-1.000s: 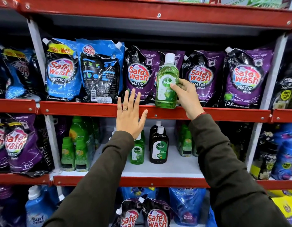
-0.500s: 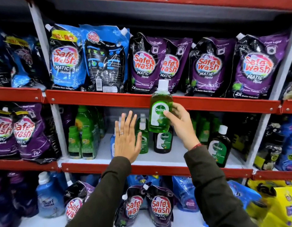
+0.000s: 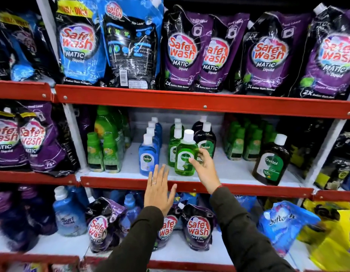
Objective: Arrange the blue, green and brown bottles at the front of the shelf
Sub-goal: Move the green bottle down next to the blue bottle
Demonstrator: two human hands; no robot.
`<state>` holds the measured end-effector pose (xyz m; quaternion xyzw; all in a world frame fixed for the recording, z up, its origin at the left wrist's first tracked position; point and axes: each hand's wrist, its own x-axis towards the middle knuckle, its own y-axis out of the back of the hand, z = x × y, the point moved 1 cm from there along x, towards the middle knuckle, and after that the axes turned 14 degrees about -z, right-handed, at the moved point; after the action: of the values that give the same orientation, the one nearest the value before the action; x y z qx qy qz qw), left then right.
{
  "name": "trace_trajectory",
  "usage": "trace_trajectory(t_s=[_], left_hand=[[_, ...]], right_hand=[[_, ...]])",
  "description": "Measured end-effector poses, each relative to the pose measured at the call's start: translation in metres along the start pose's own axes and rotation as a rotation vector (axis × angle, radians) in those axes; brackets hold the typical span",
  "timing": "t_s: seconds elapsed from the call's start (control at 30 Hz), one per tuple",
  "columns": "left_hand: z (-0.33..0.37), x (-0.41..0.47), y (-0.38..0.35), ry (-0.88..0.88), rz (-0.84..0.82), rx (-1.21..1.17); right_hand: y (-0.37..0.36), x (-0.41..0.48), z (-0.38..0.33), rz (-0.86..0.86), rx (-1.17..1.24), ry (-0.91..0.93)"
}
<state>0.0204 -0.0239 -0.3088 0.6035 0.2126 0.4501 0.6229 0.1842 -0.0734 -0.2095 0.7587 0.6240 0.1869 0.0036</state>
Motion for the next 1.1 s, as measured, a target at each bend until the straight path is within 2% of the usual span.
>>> trace_trajectory(t_s=[0.27, 0.53, 0.9, 1.0, 1.1], left_hand=[[-0.011, -0.002, -0.016, 0.021, -0.011, 0.037], [-0.014, 0.0, -0.021, 0.016, 0.014, 0.045], [-0.011, -0.002, -0.017, 0.039, -0.036, 0.09], [-0.011, -0.004, -0.015, 0.042, -0.02, 0.092], [-0.008, -0.003, -0.015, 0.054, 0.007, 0.081]], right_hand=[[-0.025, 0.029, 0.025, 0.0, 0.05, -0.086], [-0.034, 0.04, 0.041, 0.0, 0.067, -0.097], [-0.03, 0.032, 0.047, -0.052, 0.022, -0.12], [-0.021, 0.024, 0.045, 0.024, 0.04, -0.069], [0.001, 0.012, 0.042, 0.209, 0.002, -0.01]])
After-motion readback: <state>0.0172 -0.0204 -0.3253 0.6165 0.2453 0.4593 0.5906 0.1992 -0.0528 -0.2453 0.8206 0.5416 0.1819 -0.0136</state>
